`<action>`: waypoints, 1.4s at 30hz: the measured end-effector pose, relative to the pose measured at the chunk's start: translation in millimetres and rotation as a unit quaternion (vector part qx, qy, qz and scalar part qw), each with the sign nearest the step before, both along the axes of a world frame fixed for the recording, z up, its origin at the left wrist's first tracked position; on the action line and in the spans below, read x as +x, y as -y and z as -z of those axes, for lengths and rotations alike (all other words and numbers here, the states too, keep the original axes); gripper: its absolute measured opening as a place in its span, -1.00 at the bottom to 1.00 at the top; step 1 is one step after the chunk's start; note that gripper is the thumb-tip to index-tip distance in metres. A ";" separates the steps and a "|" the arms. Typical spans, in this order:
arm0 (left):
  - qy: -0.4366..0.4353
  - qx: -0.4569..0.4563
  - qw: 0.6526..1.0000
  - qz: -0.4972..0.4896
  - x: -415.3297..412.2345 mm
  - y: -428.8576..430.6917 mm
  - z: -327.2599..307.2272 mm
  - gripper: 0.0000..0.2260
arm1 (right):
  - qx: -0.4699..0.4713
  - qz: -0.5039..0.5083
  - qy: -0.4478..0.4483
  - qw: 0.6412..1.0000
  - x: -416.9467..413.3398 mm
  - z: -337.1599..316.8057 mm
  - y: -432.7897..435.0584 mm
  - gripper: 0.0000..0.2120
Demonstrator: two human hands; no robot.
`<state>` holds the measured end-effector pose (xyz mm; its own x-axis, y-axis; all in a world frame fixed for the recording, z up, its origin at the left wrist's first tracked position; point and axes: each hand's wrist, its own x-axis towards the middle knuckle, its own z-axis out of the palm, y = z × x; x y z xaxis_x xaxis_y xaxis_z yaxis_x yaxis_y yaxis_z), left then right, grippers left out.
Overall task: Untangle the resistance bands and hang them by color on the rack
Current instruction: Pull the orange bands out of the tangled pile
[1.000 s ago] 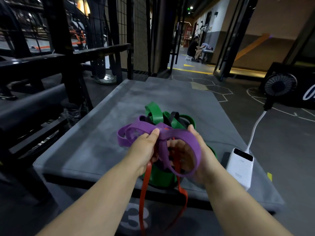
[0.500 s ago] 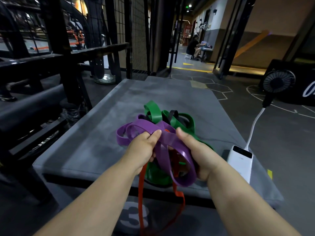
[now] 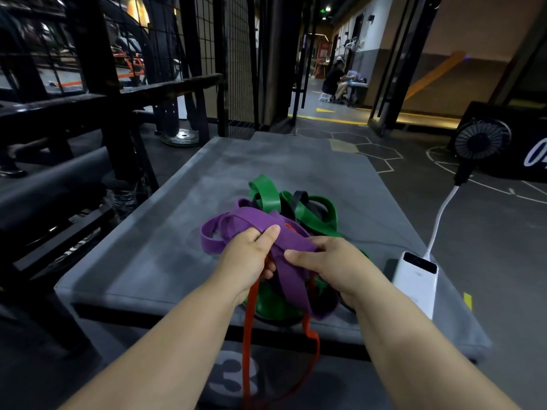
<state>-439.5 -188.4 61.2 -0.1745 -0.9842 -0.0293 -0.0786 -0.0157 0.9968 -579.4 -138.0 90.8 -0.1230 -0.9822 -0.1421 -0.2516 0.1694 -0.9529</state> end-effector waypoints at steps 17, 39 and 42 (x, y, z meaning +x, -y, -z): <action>0.040 -0.026 0.972 0.232 17.2 -10.6 -12.4 -0.72 | -0.039 0.125 -0.299 0.945 -40.2 24.9 33.4 -0.69; 0.039 -0.048 0.954 0.294 29.0 -18.1 -25.3 -0.80 | -0.224 0.046 -0.107 0.968 -11.7 19.8 -4.5 -0.76; 0.057 -0.065 0.951 0.297 28.7 -24.9 -30.2 -0.80 | -0.157 -0.063 -0.022 0.985 -8.0 23.8 -10.8 -0.66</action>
<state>-410.7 -163.5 91.4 -0.7039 -0.7096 0.0330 -0.1431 0.1872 0.9718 -587.4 -127.1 67.0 0.0036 -0.9848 0.1734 -0.2943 -0.1668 -0.9410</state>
